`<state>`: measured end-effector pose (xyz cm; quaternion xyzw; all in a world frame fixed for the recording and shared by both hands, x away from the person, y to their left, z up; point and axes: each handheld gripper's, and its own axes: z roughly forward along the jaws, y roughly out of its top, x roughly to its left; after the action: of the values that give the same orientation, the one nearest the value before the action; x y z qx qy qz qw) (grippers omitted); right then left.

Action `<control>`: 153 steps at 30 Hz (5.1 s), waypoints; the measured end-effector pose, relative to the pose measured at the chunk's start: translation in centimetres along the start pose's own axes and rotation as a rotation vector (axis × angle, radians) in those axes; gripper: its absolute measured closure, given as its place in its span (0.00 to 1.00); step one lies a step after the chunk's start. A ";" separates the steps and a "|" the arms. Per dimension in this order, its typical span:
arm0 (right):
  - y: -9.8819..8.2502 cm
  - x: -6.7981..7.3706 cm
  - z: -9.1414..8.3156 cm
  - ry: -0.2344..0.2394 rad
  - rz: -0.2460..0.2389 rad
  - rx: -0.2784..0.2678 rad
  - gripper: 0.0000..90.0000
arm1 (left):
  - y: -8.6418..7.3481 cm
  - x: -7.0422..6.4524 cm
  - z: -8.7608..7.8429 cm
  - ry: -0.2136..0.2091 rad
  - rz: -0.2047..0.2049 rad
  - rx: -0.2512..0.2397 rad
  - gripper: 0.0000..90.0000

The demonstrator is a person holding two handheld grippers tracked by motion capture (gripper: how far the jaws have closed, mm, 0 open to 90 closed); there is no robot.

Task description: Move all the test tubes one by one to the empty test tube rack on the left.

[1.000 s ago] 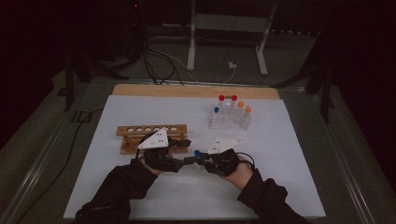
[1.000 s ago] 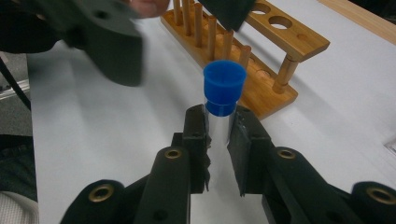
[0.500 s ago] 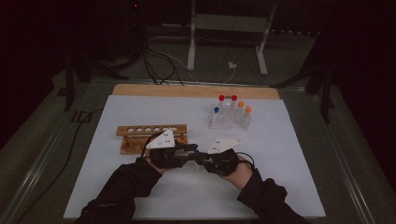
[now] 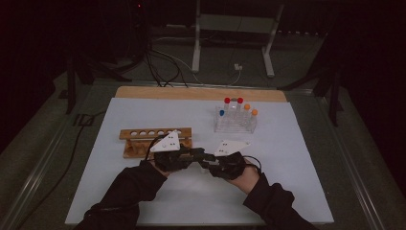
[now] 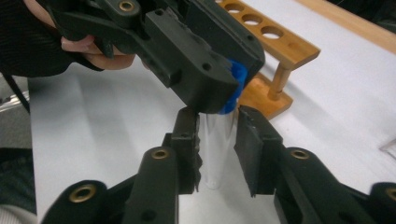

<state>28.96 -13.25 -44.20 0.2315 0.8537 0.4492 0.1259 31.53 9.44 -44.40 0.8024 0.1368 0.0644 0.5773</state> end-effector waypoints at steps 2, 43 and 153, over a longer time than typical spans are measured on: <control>0.1 0.0 -0.1 -0.006 0.003 -0.012 0.67 | 0.2 0.2 -0.2 0.008 0.006 0.005 0.86; -0.3 -1.5 -1.8 -0.006 0.068 -0.121 0.00 | 4.4 8.2 -5.7 0.281 -0.039 -0.030 0.87; -0.6 -12.4 2.7 -0.360 0.295 -0.076 0.47 | -5.2 -1.9 -8.6 0.242 -0.129 0.026 0.02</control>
<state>40.58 -17.94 -46.09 0.4251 0.7569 0.4459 0.2179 26.68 18.21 -46.46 0.7857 0.2576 0.1217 0.5492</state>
